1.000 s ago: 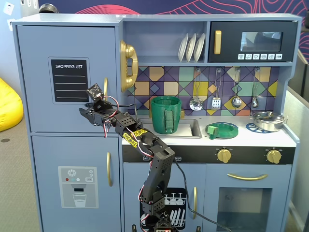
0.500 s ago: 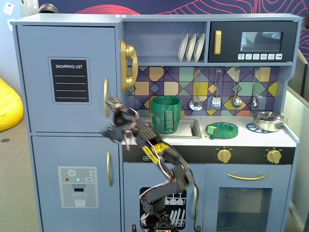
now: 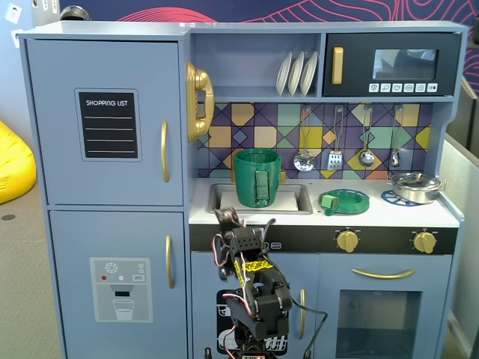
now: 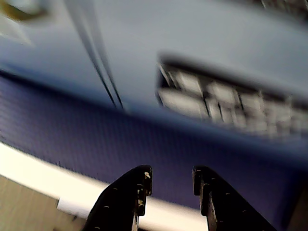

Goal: Close the left cabinet door

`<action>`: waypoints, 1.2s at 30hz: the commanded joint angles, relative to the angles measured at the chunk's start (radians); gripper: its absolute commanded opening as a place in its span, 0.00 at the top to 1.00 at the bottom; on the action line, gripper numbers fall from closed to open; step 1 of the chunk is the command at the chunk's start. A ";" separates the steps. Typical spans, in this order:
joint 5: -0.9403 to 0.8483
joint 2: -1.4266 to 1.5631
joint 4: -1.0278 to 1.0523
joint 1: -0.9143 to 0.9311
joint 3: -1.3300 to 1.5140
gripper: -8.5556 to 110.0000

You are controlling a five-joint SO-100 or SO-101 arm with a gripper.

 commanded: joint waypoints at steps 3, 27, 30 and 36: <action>0.017 0.037 0.009 0.150 0.170 0.93; 0.167 0.278 0.397 0.314 0.380 0.93; 0.238 0.278 0.387 0.313 0.380 0.92; 0.152 0.278 0.397 0.308 0.380 0.91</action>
